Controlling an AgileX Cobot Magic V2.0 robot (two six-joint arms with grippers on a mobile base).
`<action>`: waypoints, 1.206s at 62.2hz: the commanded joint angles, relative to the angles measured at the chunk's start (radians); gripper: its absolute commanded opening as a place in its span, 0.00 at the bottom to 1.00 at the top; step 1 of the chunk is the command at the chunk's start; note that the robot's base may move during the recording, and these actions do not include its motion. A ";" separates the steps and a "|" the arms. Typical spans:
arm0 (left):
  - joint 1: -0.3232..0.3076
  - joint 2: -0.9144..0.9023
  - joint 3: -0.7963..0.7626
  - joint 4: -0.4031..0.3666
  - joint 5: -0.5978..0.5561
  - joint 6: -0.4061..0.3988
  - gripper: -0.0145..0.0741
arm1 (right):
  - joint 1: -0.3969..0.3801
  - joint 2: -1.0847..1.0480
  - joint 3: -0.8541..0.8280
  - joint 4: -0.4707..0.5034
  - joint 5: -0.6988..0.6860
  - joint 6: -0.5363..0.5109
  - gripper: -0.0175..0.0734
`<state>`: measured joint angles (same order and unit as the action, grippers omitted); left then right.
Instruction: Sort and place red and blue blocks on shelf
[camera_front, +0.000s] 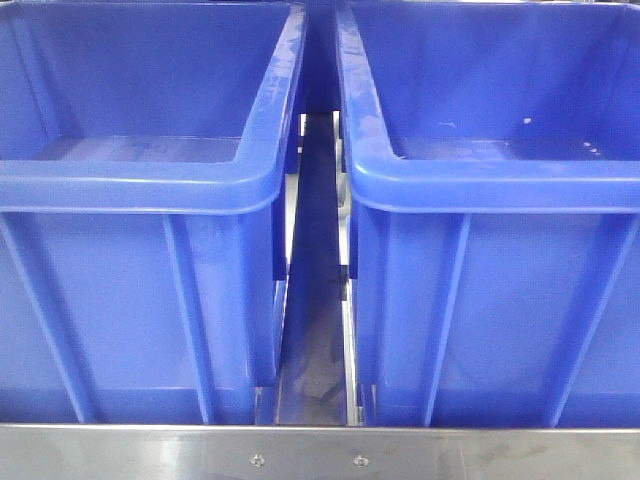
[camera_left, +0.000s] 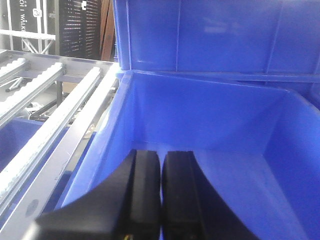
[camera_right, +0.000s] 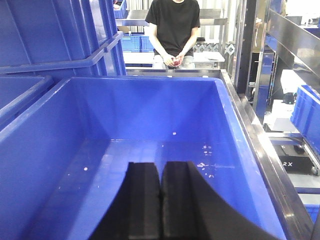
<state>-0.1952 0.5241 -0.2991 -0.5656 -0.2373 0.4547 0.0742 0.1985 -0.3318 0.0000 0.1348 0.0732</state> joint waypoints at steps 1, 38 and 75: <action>0.004 0.001 -0.028 0.002 -0.083 0.005 0.31 | -0.007 0.004 -0.014 0.000 -0.087 -0.006 0.25; 0.004 0.001 -0.028 0.002 -0.083 0.005 0.31 | -0.009 -0.230 0.266 -0.025 -0.166 -0.006 0.25; 0.004 0.001 -0.028 0.002 -0.084 0.005 0.31 | -0.018 -0.230 0.338 -0.032 -0.235 -0.006 0.25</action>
<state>-0.1952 0.5218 -0.2974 -0.5662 -0.2403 0.4556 0.0631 -0.0109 0.0289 -0.0233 -0.0102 0.0732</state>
